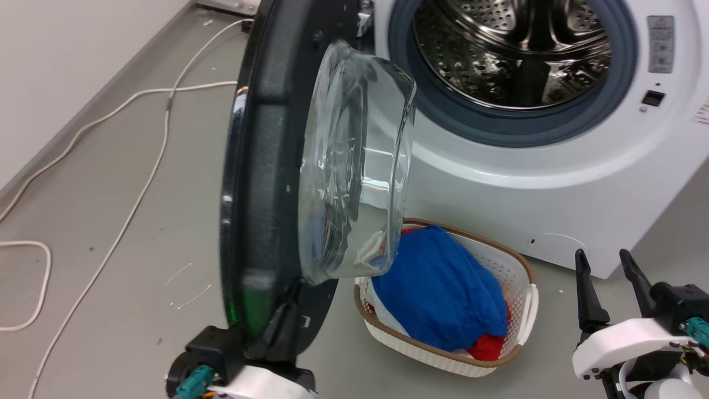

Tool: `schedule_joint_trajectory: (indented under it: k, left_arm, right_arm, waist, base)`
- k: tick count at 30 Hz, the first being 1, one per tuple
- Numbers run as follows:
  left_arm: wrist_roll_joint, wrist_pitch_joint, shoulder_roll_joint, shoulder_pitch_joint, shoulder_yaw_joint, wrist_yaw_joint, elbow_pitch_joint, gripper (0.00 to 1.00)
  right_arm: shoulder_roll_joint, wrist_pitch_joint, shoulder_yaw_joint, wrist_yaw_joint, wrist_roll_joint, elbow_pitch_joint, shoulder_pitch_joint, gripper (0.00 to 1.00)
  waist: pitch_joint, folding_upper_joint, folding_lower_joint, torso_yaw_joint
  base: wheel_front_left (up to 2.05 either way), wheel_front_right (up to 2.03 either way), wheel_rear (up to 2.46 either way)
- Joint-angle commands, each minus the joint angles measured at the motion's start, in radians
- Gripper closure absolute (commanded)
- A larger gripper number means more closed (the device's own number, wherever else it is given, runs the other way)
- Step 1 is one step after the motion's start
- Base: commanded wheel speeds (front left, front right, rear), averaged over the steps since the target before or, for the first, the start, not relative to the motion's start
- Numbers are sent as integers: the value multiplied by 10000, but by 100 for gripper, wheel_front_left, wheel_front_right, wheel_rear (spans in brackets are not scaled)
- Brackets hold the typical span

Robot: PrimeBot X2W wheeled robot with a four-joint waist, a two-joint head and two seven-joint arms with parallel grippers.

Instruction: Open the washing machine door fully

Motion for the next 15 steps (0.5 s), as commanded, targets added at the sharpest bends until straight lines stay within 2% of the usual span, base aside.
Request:
schedule_joint_trajectory:
  k: [1, 8, 15]
  left_arm:
    - [-111, -82, 168, -52, 283, 127, 161, 100]
    - [-492, -392, 579, -324, 1283, 253, 678, 100]
    - [-877, -630, 976, -771, 2168, 197, 1310, 100]
  right_arm:
    - [13, 36, -36, -3, -50, -126, -38, 0]
    - [12, 152, -60, -3, -92, -378, -101, 0]
    - [12, 295, 1, -3, -126, -541, -218, 0]
  waist:
    - [146, 0, 0, 296]
    - [290, 0, 0, 620]
    - [488, 0, 0, 580]
  base:
    - [0, 0, 0]
    - [0, 0, 0]
    - [0, 0, 0]
